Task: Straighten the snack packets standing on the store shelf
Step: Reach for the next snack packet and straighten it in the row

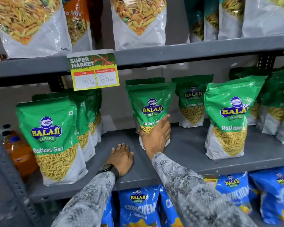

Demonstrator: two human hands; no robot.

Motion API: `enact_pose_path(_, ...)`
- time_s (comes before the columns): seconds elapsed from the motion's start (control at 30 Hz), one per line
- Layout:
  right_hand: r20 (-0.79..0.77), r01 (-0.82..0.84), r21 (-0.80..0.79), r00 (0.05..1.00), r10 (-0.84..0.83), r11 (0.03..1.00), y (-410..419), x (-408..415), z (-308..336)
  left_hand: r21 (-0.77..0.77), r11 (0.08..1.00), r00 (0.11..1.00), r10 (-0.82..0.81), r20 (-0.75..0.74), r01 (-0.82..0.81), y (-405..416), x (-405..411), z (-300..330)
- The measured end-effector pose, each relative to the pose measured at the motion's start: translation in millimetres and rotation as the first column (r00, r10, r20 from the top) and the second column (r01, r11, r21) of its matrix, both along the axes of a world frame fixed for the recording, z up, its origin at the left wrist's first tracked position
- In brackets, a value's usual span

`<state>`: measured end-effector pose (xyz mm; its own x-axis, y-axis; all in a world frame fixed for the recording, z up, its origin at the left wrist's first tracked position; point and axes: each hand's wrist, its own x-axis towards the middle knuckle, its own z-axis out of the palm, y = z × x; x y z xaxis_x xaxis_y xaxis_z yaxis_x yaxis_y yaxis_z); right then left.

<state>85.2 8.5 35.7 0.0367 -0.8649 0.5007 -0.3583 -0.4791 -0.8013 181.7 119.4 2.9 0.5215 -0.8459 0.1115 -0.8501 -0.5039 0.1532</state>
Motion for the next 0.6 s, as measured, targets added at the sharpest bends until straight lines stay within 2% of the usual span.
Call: enact_pose_path(0.6, -0.006, -0.061, -0.029, 0.998, 0.060, 0.998, 84.6, -98.6, -7.0, 0.017, 1.000, 1.000, 0.008, -0.023, -0.007, -4.3, 10.0, -5.1)
